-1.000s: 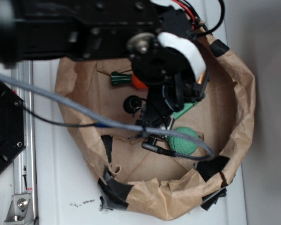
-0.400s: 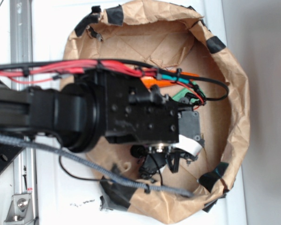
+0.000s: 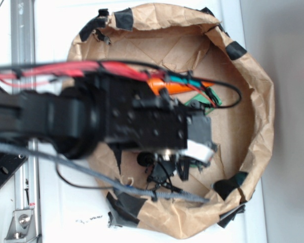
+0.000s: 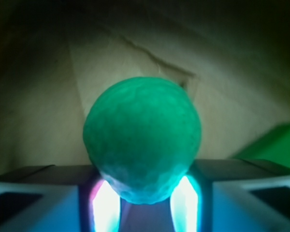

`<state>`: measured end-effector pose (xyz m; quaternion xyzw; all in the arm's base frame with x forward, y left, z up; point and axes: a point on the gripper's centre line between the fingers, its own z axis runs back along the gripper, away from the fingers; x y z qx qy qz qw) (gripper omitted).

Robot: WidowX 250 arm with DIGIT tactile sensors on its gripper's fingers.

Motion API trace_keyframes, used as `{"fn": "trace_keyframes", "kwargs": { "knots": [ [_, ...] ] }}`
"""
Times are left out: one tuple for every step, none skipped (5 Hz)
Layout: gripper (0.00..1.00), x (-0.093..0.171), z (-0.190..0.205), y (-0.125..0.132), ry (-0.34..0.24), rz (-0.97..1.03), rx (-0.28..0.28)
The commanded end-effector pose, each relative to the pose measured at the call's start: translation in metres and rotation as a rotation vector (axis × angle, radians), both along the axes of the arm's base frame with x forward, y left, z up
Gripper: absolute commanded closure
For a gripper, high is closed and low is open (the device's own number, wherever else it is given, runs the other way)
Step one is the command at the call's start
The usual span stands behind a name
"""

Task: Grab the green ball.

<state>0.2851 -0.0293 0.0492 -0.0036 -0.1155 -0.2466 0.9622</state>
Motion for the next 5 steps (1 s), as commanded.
{"fn": "trace_keyframes", "kwargs": {
  "knots": [
    [1.00, -0.017, 0.097, 0.043, 0.017, 0.210, -0.152],
    [1.00, -0.040, 0.130, 0.054, 0.070, 0.380, -0.079],
    [1.00, -0.062, 0.148, 0.058, 0.113, 0.631, -0.103],
    [1.00, -0.068, 0.147, 0.053, 0.080, 0.815, -0.113],
    [1.00, -0.066, 0.141, 0.053, 0.085, 0.828, -0.095]
  ]
}}
